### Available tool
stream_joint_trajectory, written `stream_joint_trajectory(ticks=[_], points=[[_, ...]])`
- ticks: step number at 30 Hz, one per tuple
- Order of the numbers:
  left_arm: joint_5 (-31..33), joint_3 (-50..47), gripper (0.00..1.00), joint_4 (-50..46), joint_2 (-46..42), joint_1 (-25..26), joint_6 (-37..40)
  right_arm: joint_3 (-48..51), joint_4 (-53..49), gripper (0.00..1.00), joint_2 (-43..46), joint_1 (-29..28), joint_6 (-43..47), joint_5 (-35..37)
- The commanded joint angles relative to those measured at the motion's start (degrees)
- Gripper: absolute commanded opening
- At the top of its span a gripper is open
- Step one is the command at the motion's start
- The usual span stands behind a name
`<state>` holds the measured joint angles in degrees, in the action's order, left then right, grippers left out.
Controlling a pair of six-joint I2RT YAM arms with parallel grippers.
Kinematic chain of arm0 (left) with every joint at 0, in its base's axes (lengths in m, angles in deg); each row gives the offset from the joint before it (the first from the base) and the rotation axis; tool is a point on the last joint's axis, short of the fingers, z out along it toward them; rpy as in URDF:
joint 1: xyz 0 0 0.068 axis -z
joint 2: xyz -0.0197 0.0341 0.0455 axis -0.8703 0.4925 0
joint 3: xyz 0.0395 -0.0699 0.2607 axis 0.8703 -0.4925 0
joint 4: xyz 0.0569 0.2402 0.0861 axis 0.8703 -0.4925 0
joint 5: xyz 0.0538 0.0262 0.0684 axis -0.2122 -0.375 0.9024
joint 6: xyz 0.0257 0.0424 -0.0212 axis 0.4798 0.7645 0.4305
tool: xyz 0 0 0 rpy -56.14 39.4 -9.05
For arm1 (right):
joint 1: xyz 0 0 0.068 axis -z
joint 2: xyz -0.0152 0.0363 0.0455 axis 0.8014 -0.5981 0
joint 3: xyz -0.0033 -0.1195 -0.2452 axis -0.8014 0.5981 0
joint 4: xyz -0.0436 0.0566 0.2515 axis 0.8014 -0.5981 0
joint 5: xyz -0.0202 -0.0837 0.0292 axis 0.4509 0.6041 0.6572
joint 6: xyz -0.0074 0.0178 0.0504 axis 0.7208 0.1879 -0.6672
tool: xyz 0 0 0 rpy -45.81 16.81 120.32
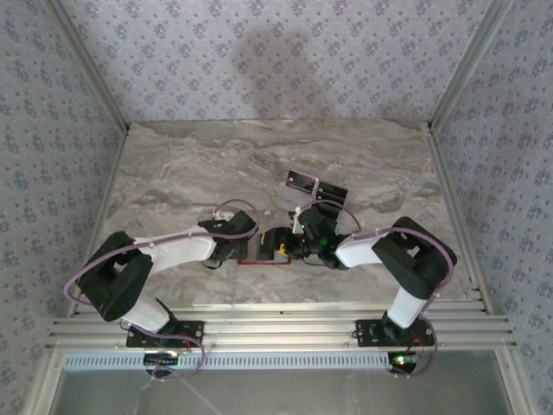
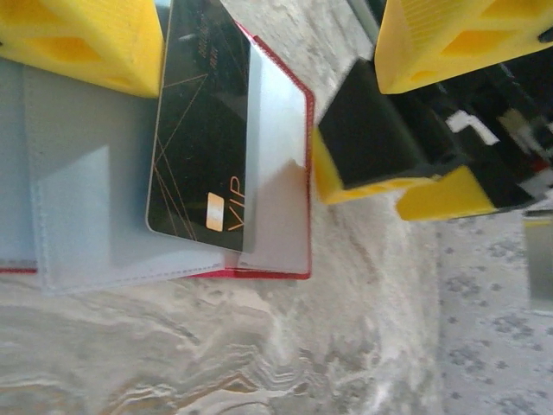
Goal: Put the credit cards into the card holder
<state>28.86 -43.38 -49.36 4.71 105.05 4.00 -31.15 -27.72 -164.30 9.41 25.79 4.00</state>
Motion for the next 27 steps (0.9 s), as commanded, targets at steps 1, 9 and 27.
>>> stream_joint_trajectory(ticks=[1,9,27], points=[[-0.34,1.0,1.0,-2.14,-4.17,-1.86,1.2,-2.95,-14.68,0.67,3.28,0.44,5.73,3.29],[-2.47,-1.68,1.0,-0.67,-7.15,-4.66,2.3,-13.03,-35.14,0.6,5.14,-0.99,15.62,9.44],[-5.16,-2.05,1.0,2.21,-2.09,-4.64,2.26,-25.73,-55.11,0.01,-3.28,-4.58,25.84,23.22]])
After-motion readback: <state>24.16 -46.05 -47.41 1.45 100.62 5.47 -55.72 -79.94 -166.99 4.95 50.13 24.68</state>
